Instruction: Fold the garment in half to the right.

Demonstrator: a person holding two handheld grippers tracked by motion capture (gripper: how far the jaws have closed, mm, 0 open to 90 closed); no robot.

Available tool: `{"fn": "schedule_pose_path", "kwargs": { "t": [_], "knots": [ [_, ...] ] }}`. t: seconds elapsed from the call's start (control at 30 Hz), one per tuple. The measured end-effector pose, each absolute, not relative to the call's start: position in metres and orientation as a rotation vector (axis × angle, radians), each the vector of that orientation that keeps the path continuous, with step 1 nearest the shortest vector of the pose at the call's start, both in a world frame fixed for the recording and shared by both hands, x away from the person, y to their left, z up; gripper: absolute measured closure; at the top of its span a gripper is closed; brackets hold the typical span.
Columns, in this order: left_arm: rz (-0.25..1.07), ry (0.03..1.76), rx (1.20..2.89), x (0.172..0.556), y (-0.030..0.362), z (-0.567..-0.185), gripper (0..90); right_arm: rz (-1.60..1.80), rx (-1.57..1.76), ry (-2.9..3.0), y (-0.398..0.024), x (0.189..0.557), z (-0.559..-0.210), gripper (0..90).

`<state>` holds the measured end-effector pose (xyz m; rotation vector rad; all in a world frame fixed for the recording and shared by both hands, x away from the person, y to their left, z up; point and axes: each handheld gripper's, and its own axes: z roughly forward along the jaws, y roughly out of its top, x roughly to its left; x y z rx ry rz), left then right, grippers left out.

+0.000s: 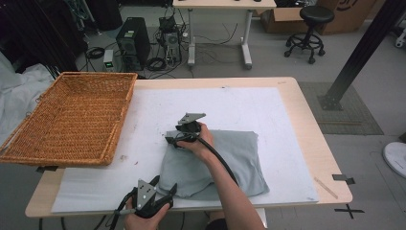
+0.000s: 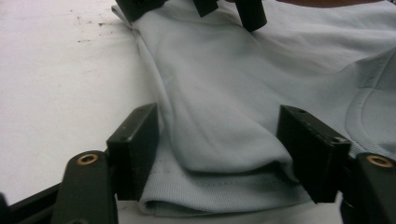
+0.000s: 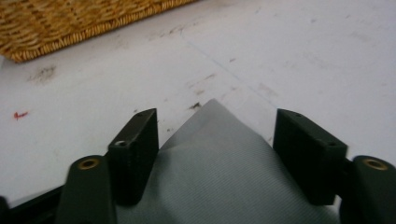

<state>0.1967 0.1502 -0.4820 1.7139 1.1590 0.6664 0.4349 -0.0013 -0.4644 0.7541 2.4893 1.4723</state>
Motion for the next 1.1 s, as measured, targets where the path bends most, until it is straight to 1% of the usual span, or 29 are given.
{"fn": "schedule_pose_path", "kwargs": {
  "t": [0.07, 0.1, 0.2, 0.27, 0.37, 0.43, 0.47, 0.63, 0.93, 1.1],
  "knots": [
    [0.678, 1.169, 1.710, 0.197, 0.150, -0.482, 38.9, 1.453, 0.739, 2.508, 0.000, 0.435, -0.465, 40.1],
    [0.679, 1.173, 1.706, 0.197, 0.150, -0.482, 42.4, 1.452, 0.737, 2.509, 0.000, 0.435, -0.465, 44.4],
    [0.683, 1.163, 1.697, 0.197, 0.149, -0.483, 51.1, 1.442, 0.724, 2.505, -0.001, 0.434, -0.464, 53.3],
    [0.674, 1.160, 1.689, 0.197, 0.148, -0.483, 58.7, 1.442, 0.724, 2.505, -0.002, 0.433, -0.464, 59.8],
    [0.658, 1.154, 1.675, 0.197, 0.146, -0.484, 70.8, 1.440, 0.728, 2.511, -0.003, 0.431, -0.463, 72.0],
    [0.651, 1.148, 1.668, 0.197, 0.146, -0.485, 77.3, 1.439, 0.731, 2.520, -0.003, 0.430, -0.461, 77.0],
    [0.651, 1.147, 1.666, 0.197, 0.146, -0.485, 79.2, 1.443, 0.741, 2.521, -0.004, 0.431, -0.461, 78.8],
    [0.641, 1.147, 1.649, 0.197, 0.149, -0.484, 81.5, 1.468, 0.762, 2.518, -0.008, 0.430, -0.455, 81.7],
    [0.638, 1.106, 1.594, 0.194, 0.148, -0.466, 81.6, 1.575, 0.814, 2.462, -0.018, 0.430, -0.443, 81.7],
    [0.638, 1.055, 1.580, 0.194, 0.141, -0.451, 81.6, 1.650, 0.846, 2.412, -0.030, 0.427, -0.430, 81.6]
  ]
}}
